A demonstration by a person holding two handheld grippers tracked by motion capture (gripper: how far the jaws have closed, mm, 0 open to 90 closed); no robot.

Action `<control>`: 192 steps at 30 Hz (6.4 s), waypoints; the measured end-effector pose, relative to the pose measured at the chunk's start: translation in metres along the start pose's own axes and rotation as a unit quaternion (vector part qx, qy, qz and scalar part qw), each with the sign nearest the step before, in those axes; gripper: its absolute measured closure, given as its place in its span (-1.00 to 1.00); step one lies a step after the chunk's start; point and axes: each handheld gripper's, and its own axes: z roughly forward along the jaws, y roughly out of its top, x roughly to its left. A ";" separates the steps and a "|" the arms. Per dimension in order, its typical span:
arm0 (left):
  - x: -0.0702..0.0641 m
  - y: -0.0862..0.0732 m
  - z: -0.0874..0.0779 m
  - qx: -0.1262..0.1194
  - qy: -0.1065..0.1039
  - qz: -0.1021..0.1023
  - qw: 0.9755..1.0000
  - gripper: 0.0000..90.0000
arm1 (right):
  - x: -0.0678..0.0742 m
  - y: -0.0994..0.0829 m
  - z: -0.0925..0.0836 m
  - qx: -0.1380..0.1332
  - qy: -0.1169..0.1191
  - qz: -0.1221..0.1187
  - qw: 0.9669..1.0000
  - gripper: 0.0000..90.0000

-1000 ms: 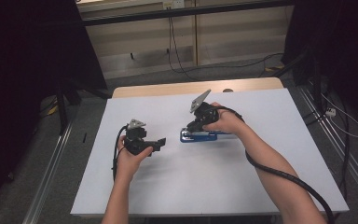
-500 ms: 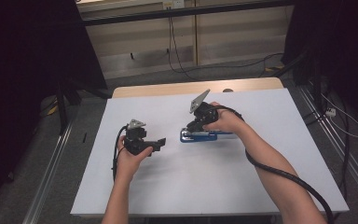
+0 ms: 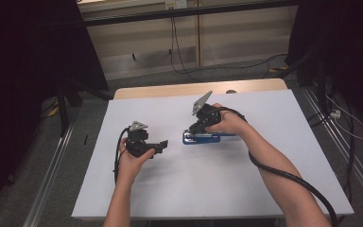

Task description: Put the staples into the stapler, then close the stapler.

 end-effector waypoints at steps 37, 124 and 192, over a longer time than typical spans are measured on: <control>0.000 0.000 0.000 0.003 0.001 0.002 1.000 -0.81 | 0.000 -0.002 0.000 -0.010 -0.003 0.015 1.000 0.56; -0.030 0.007 0.024 0.004 -0.042 0.033 0.999 -0.69 | 0.034 -0.096 -0.112 -0.001 -0.174 0.195 0.965 -0.58; -0.055 0.013 0.065 0.004 -0.032 0.092 0.995 1.00 | 0.040 -0.143 -0.106 0.022 -0.191 0.233 0.953 1.00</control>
